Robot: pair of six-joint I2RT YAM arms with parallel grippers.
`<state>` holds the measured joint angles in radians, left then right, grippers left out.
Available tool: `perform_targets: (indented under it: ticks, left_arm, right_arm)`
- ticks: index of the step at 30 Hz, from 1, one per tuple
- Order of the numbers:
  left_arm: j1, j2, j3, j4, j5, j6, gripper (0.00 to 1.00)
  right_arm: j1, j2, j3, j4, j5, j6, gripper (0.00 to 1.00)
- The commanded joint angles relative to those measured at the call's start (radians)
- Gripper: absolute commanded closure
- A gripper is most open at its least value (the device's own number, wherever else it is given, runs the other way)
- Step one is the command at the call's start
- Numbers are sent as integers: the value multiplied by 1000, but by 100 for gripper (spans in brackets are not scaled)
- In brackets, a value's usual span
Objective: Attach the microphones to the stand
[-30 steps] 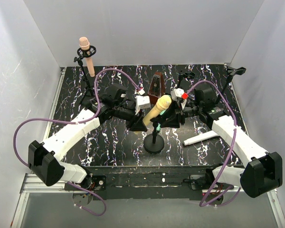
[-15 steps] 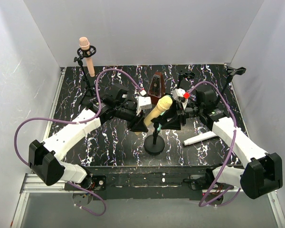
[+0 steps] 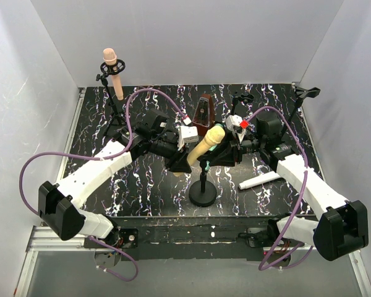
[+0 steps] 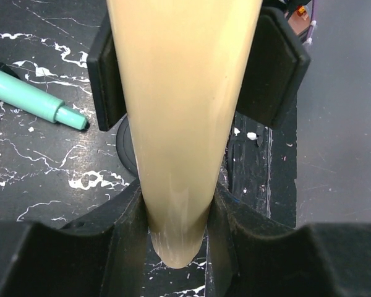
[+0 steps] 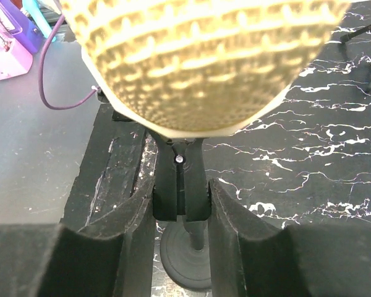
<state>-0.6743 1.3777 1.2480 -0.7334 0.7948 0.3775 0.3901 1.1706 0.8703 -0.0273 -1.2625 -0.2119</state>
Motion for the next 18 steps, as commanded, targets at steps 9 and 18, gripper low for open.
perform_targets:
  ticks: [9, 18]
  left_arm:
    - [-24, 23, 76, -60, -52, 17, 100]
    - [-22, -26, 57, -8, -97, -49, 93]
  right_arm:
    - [4, -29, -2, 58, -74, 58, 49]
    - [-43, -63, 19, -116, -78, -65, 16]
